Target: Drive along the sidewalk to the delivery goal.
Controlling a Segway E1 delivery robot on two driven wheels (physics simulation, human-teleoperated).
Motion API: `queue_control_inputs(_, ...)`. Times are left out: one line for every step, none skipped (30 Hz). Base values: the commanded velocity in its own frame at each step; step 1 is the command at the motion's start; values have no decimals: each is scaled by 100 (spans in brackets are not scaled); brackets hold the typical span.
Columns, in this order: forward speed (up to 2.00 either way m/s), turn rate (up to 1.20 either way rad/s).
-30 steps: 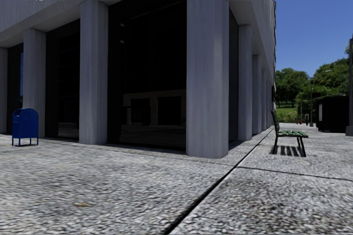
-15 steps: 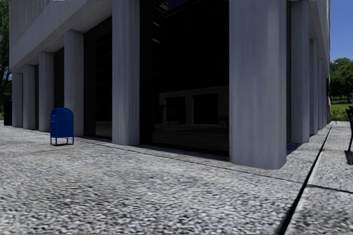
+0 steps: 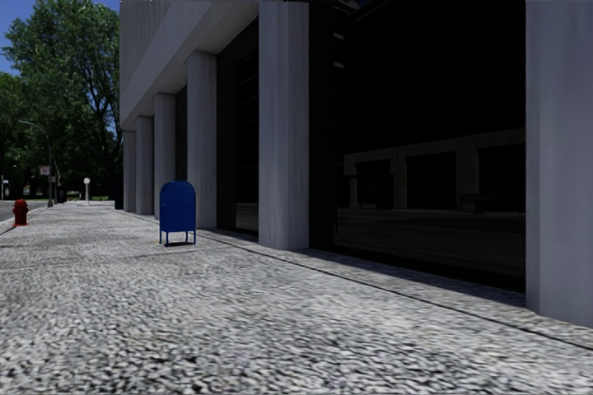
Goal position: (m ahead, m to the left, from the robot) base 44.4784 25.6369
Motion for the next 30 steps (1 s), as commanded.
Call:
queue_control_inputs(156,60)
queue_control_inputs(156,60)
queue_control_inputs(156,60)
queue_control_inputs(156,60)
queue_control_inputs(156,60)
queue_control_inputs(156,60)
queue_control_inputs(156,60)
queue_control_inputs(159,60)
queue_control_inputs(159,60)
queue_control_inputs(163,60)
queue_control_inputs(174,60)
queue_control_inputs(186,60)
queue_control_inputs(186,60)
queue_control_inputs(193,60)
queue_control_inputs(196,60)
queue_control_inputs(200,60)
queue_control_inputs(200,60)
queue_control_inputs(200,60)
queue_control_inputs(200,60)
queue_control_inputs(200,60)
queue_control_inputs(200,60)
queue_control_inputs(200,60)
queue_control_inputs(200,60)
queue_control_inputs(200,60)
queue_control_inputs(200,60)
queue_control_inputs(200,60)
queue_control_inputs(200,60)
queue_control_inputs(200,60)
queue_control_inputs(200,60)
queue_control_inputs(200,60)
